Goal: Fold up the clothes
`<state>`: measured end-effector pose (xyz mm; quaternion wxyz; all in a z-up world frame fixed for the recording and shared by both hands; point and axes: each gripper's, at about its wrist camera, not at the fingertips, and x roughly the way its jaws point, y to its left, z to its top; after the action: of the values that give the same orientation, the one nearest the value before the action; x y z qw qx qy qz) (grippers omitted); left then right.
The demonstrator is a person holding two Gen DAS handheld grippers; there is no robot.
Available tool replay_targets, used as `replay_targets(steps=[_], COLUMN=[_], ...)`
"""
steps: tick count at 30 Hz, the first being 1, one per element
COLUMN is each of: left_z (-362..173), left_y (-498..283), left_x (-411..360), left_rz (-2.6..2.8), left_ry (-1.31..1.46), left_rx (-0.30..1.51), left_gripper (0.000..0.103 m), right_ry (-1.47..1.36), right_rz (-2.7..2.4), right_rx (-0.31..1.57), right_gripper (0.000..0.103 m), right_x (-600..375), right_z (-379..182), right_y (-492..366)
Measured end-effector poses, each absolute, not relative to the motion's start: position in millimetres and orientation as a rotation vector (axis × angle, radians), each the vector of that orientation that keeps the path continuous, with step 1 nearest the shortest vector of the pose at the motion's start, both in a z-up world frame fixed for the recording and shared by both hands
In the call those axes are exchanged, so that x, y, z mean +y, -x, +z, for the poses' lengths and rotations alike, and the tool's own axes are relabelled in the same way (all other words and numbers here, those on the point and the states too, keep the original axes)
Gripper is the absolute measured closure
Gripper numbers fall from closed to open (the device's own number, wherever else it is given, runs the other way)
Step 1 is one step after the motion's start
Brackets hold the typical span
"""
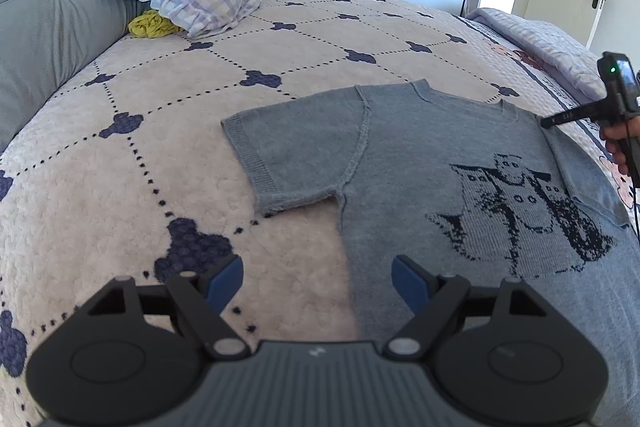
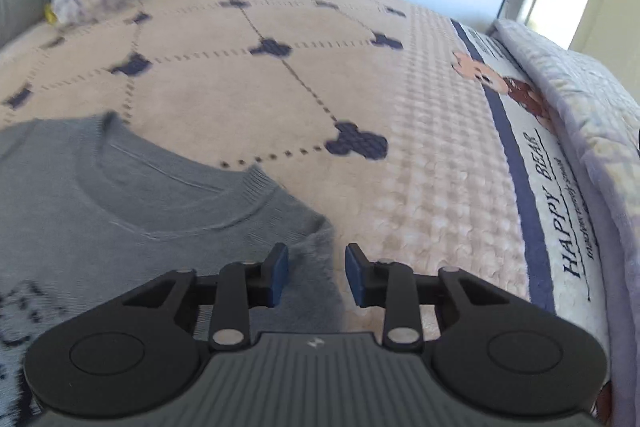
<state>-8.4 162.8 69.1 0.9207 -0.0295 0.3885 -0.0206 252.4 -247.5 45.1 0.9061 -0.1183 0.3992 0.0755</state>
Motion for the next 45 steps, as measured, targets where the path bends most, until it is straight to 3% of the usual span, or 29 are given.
replay_targets(steps=[1,6,9,13,18,20,25,30,36,38,42,45], left_z=[69,64,63,62,58,55,43,33,41,41,51,57], left_y=[8,7,4,-7,-29,-38,-58,-60,-53,-51,-44,-43], left_x=[165,175,175,181,193,197,200,193,196,196,197,197], left_rz=[-0.038,-0.024,-0.026,-0.005,0.031,0.044,0.096,0.146,0.168,0.173,0.185,0.198], left_ry=[0.062,0.070,0.064,0.111,0.178,0.202,0.239,0.204,0.181,0.177,0.147,0.119], left_rx=[0.799,0.806,0.805,0.803,0.803,0.804,0.816,0.846,0.820,0.822,0.797,0.779], left_gripper=[0.020,0.020,0.020,0.020,0.020,0.020,0.020,0.020,0.017,0.017,0.017,0.016], right_ry=[0.248,-0.067,-0.138,-0.074,-0.150,-0.201,-0.219,-0.169,-0.240,-0.216,-0.176,-0.327], right_rz=[0.148,0.100,0.049,0.034,-0.055,-0.008,0.096,0.104,0.080,0.091,0.050,0.100], right_rx=[0.856,0.778,0.838,0.779,0.677,0.689,0.785,0.932,0.897,1.000,0.995,0.862], right_gripper=[0.096,0.097,0.097,0.092,0.075,0.064,0.057,0.055,0.054,0.052,0.053,0.052], right_x=[-249,-291,-303,-287,-299,-300,-288,-272,-270,-261,-248,-240], right_z=[39,51,35,34,63,74,80,27,57,40,53,95], right_y=[-255,-253,-262,-256,-224,-205,-157,-148,-131,-131,-115,-88])
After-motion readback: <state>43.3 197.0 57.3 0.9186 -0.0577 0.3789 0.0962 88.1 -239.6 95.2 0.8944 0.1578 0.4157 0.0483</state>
